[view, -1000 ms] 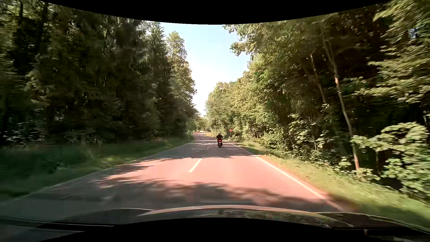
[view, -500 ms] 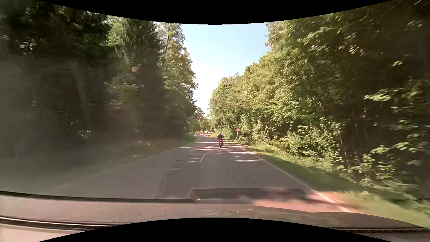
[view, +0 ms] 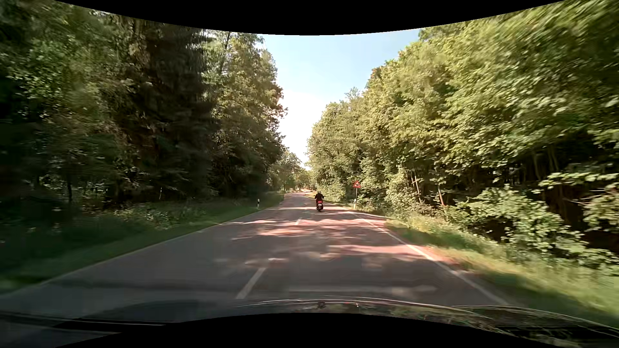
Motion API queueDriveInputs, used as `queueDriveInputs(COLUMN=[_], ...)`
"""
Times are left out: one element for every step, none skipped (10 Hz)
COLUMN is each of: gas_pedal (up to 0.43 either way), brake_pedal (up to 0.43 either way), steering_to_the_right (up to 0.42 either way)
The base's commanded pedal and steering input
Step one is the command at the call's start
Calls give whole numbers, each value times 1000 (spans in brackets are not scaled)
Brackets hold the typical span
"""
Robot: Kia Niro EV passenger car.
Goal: Follow the waypoints while adhering to traffic rules and regulations
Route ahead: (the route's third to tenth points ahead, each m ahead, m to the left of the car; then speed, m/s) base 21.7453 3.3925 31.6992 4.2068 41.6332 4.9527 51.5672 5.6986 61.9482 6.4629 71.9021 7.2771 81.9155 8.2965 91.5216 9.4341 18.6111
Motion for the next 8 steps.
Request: queueDriveInputs(gas_pedal=[197, 197, 197, 209, 220, 228, 228, 228], brake_pedal=[6, 6, 6, 6, 6, 6, 6, 6], steering_to_the_right=[-8, -8, -8, -8, -8, -7, -7, -7])
